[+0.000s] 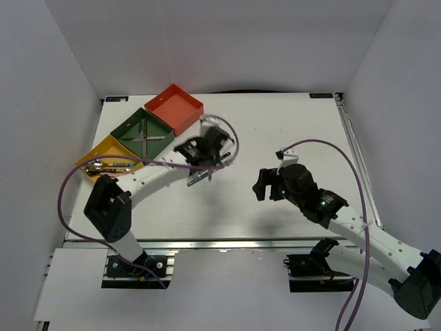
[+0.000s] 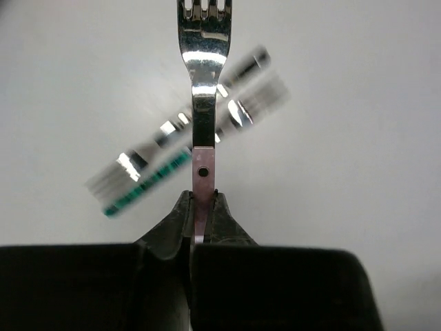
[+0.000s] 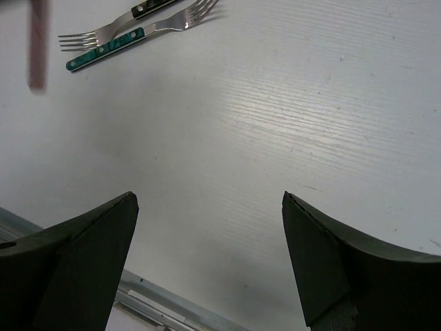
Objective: Sort the eating utensils into containers
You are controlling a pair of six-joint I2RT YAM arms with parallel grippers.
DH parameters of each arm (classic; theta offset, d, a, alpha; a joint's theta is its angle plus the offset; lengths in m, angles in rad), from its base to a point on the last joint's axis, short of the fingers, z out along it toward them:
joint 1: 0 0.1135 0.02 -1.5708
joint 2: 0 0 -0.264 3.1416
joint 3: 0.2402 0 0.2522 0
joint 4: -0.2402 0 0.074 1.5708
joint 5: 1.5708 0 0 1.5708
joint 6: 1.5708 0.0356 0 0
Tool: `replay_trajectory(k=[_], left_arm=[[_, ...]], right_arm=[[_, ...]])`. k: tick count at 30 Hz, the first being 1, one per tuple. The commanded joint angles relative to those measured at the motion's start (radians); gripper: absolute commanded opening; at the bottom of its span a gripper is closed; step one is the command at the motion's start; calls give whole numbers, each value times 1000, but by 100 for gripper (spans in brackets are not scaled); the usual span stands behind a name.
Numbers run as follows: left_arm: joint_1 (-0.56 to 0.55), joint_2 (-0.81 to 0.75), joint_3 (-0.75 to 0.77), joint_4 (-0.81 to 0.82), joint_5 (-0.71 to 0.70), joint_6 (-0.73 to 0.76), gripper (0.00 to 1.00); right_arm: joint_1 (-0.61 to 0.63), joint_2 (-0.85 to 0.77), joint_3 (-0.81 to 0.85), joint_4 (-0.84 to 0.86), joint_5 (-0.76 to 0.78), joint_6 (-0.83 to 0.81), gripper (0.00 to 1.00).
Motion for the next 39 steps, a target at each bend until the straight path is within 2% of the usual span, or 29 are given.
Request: replay_trajectory(k=[1, 4, 5, 7, 8, 11, 14, 19, 24, 32, 33, 36, 39], left_arm=[[194, 23, 167, 16, -82, 36, 0], [312, 158, 350, -13, -42, 111, 0], [335, 261, 496, -43, -40, 133, 0], [389, 369, 649, -80, -45, 199, 0], [409, 481, 818, -103, -40, 214, 0], [469, 644, 1063, -116, -31, 274, 0], [501, 676, 1073, -9, -86, 348, 0], [542, 675, 1002, 132, -71, 443, 0], [564, 735, 1059, 102, -11, 455, 0], [579, 755, 989, 142, -24, 495, 0], [584, 758, 989, 142, -22, 492, 10], [596, 781, 1007, 133, -23, 474, 18], [602, 784, 1013, 113, -19, 454, 37]], right_arm=[[-7, -9, 35, 1, 28, -30, 89], [-7, 8, 43, -7, 10, -44, 89], [-7, 14, 52, -13, 7, -45, 89], [-8, 28, 61, -24, -10, -50, 89], [-10, 30, 61, -24, -18, -49, 89], [-12, 27, 40, -6, -58, -39, 89], [-12, 28, 30, -2, -88, -41, 89], [-12, 21, 35, -32, -75, -72, 89], [-12, 2, 37, -56, -58, -85, 89], [-13, 5, 27, -65, -58, -79, 89], [-13, 5, 29, -64, -59, -79, 89], [-13, 13, 38, -67, -65, -78, 89], [-12, 13, 44, -73, -64, -78, 89]])
